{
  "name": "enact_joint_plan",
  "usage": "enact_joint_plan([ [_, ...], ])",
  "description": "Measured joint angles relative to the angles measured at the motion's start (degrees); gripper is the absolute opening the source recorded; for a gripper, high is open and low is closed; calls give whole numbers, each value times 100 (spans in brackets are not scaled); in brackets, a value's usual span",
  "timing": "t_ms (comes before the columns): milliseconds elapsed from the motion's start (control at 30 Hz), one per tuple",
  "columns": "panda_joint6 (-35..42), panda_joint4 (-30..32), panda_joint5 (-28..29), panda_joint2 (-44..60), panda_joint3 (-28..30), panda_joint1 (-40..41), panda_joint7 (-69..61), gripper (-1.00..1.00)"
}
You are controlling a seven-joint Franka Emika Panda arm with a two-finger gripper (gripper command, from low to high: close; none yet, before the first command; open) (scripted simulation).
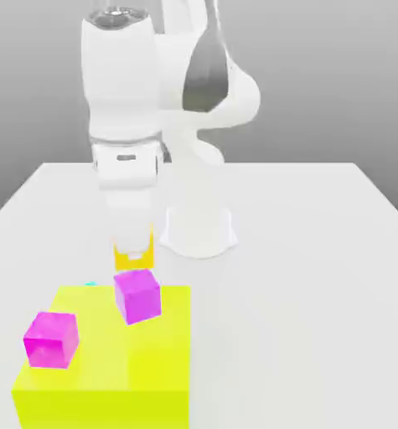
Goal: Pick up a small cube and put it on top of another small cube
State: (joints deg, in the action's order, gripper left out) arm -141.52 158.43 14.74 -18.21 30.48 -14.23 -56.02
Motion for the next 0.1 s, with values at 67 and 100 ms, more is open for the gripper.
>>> enact_joint_plan([
  [67,0,0,0,0,0,0,0,100],
  [100,0,0,0,0,0,0,0,100],
])
